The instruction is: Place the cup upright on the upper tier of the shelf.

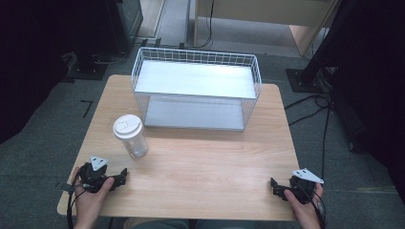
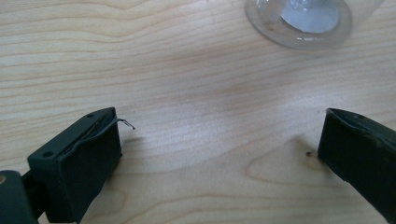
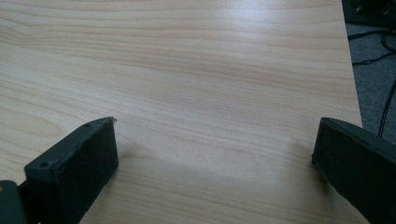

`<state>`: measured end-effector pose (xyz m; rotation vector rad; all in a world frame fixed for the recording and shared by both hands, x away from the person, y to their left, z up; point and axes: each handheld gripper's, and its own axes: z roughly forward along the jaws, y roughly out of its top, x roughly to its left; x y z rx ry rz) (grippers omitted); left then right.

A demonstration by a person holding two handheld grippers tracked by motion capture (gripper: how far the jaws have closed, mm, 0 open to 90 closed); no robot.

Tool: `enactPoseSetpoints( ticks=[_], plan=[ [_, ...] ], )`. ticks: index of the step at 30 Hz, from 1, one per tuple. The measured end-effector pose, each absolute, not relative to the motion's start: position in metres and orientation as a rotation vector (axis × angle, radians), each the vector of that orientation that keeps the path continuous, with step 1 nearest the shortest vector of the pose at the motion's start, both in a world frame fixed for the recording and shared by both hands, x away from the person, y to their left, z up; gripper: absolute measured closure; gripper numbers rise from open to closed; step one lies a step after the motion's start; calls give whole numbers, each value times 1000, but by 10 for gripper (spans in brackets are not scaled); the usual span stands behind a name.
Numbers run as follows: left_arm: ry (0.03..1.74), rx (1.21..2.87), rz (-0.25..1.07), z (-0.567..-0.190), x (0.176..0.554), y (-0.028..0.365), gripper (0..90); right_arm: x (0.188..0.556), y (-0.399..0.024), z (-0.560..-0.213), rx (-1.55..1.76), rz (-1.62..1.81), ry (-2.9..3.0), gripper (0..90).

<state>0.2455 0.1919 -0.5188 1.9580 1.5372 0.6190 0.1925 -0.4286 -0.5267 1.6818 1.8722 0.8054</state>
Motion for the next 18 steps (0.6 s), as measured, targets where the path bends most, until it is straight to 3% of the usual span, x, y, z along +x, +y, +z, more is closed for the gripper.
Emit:
enactPoseSetpoints(
  ticks=[5,9,18],
  plan=[
    [1524,1953,602,-516,245,192,0,192,-429,-527,1681,805,1872,0],
    [1489,1901,516,-508,244,192,0,192,-429,-527,1682,805,1872,0],
    [1373,1867,526,-491,253,185,0,192,-429,-527,1682,805,1872,1]
  ],
)
